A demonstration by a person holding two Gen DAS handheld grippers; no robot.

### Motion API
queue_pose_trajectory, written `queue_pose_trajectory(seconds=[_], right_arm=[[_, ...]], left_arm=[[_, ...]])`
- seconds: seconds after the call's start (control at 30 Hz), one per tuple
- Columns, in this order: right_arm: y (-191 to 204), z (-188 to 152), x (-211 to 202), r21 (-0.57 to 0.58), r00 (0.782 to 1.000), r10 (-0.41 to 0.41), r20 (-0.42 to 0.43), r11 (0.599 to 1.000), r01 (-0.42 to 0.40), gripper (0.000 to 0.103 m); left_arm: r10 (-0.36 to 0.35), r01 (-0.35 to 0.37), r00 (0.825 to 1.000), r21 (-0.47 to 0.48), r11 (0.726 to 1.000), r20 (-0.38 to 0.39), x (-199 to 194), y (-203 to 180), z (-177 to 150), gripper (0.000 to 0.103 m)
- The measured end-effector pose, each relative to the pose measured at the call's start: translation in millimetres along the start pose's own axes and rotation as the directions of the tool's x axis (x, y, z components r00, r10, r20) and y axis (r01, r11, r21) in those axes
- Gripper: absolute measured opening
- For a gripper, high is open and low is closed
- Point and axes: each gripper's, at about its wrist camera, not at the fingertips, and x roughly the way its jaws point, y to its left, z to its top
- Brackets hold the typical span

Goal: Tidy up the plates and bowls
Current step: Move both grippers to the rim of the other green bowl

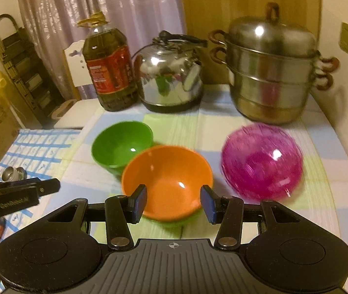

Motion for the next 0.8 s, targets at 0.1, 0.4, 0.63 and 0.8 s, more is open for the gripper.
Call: queue_pose_trajectory(seconds=[0.1,0.4,0.63,0.8], right_arm=[[5,16,15,-0.022,1.000,0.023,-0.002,0.999,-0.023,0.048],[10,52,73,-0.061,0.997,0.070,-0.032,0.995,-0.072,0.048],[3,73,134,-0.063,0.990,0.099,-0.098,0.992,-0.105,0.048],[3,84,175,-0.068,0.977,0.129,-0.170,0.988,-0.142,0.048]], left_arm=[[0.010,-0.010,1.000,-0.001,1.000,-0.002,17,5,11,0.038],[0.032,-0.032,0.999,0.008,0.999,-0.031,72,15,37,0.038],[0.034,-0.035,0.998,-0.024,0.999,-0.044,115,24,51,0.038],[0.025,-0.028,0.998,-0.054,0.998,-0.058,142,33,55,0.038]])
